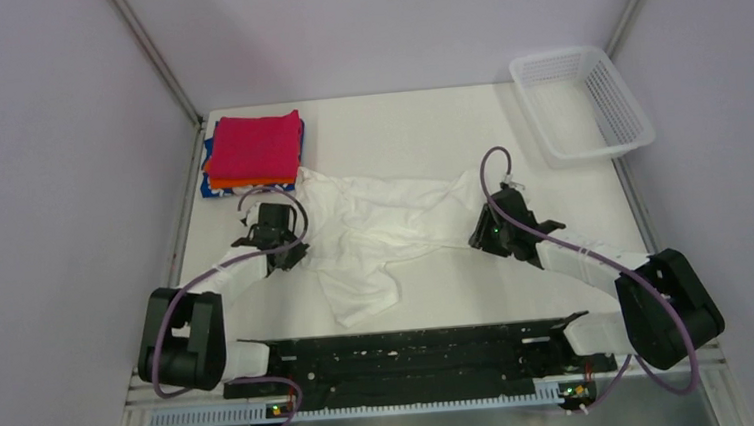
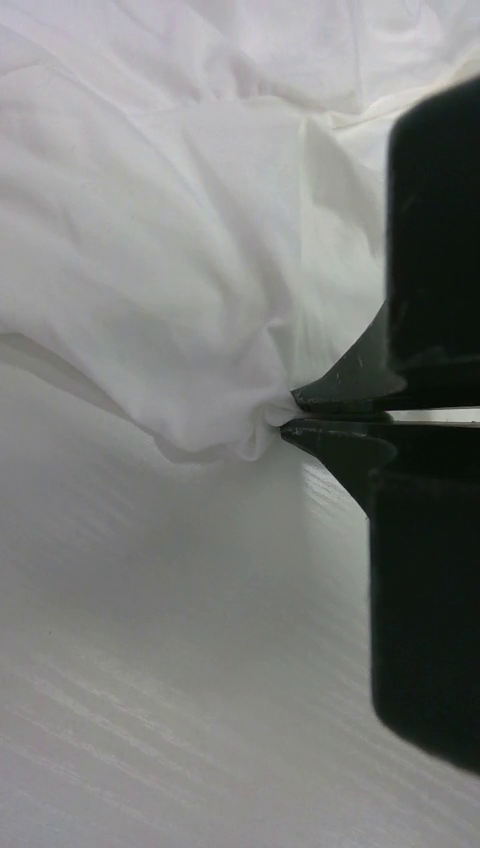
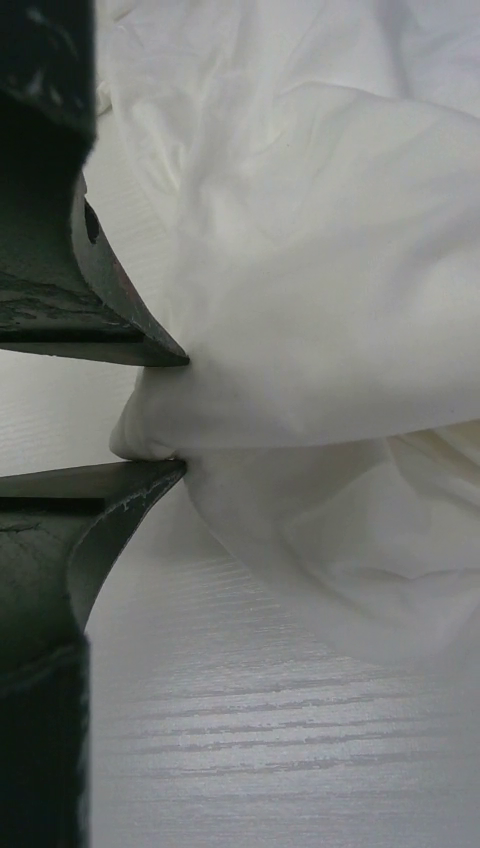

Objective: Fold and stack the t-shirts
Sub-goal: Flatten out the tshirt

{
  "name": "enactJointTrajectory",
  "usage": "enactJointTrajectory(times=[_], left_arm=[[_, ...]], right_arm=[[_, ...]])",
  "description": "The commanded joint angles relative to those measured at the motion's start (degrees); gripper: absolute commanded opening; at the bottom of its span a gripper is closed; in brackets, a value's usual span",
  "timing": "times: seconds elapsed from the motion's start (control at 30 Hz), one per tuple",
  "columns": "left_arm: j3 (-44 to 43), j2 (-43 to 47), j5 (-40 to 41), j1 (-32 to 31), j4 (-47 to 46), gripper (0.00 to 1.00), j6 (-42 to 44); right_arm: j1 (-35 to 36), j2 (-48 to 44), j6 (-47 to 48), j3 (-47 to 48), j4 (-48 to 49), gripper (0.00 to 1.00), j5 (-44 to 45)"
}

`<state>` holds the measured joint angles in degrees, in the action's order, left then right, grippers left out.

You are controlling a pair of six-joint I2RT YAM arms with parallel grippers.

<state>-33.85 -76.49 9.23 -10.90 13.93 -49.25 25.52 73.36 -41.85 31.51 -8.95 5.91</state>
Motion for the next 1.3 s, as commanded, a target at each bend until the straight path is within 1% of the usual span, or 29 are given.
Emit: enactJointTrajectory(times=[0.0, 0.13, 0.33, 0.4, 0.53, 0.6, 0.77, 0.97, 1.13, 1.2, 1.27], left_arm=[[-2.49, 0.34, -2.37, 0.17, 1.61, 0.00, 1.27], [-3.08, 5.47, -1.24, 0.09, 5.20, 0.00, 1.67], [-2.73, 15.48, -1.74, 0.07, 7.35, 0.00, 2.87], [-2.65, 17.36, -2.34, 0.00, 7.63, 0.00, 3.33], [-3.18, 18.10, -4.24, 0.00, 7.69, 0.00, 4.55], [-3.47, 17.95, -5.21, 0.00, 7.77, 0.00, 4.77], [-3.07, 18.05, -5.19, 0.00, 7.36, 0.00, 4.69], [-2.86, 17.26, -5.19, 0.00, 6.76, 0.00, 4.74], [-2.88, 16.94, -4.95, 0.00, 6.46, 0.00, 4.78], [-2.88, 17.05, -4.85, 0.00, 6.39, 0.00, 4.78], [-3.07, 17.35, -4.69, 0.00, 6.29, 0.00, 4.78]], right_arm=[[1.05, 0.29, -0.88, 1.81, 1.08, 0.38, 0.42], [1.93, -0.17, -1.47, 2.24, -1.33, 0.38, 0.97], [3.12, -1.35, -2.03, 4.07, -4.68, 0.38, 1.10], [3.48, -1.38, -1.91, 4.18, -4.35, 0.38, 1.69], [3.76, -0.82, -2.21, 5.49, -4.26, 0.38, 2.12], [4.31, -0.85, -1.75, 6.93, -5.14, 0.38, 3.66], [4.51, -0.32, -0.82, 9.23, -5.44, 0.36, 4.03], [4.56, 2.68, 0.01, 10.59, -6.53, 0.36, 5.17], [4.71, 5.09, 0.34, 10.94, -6.07, 0.29, 6.24], [4.72, 5.99, 0.51, 11.18, -5.79, 0.21, 6.73], [4.72, 6.14, 0.52, 11.36, -5.31, 0.08, 7.59]])
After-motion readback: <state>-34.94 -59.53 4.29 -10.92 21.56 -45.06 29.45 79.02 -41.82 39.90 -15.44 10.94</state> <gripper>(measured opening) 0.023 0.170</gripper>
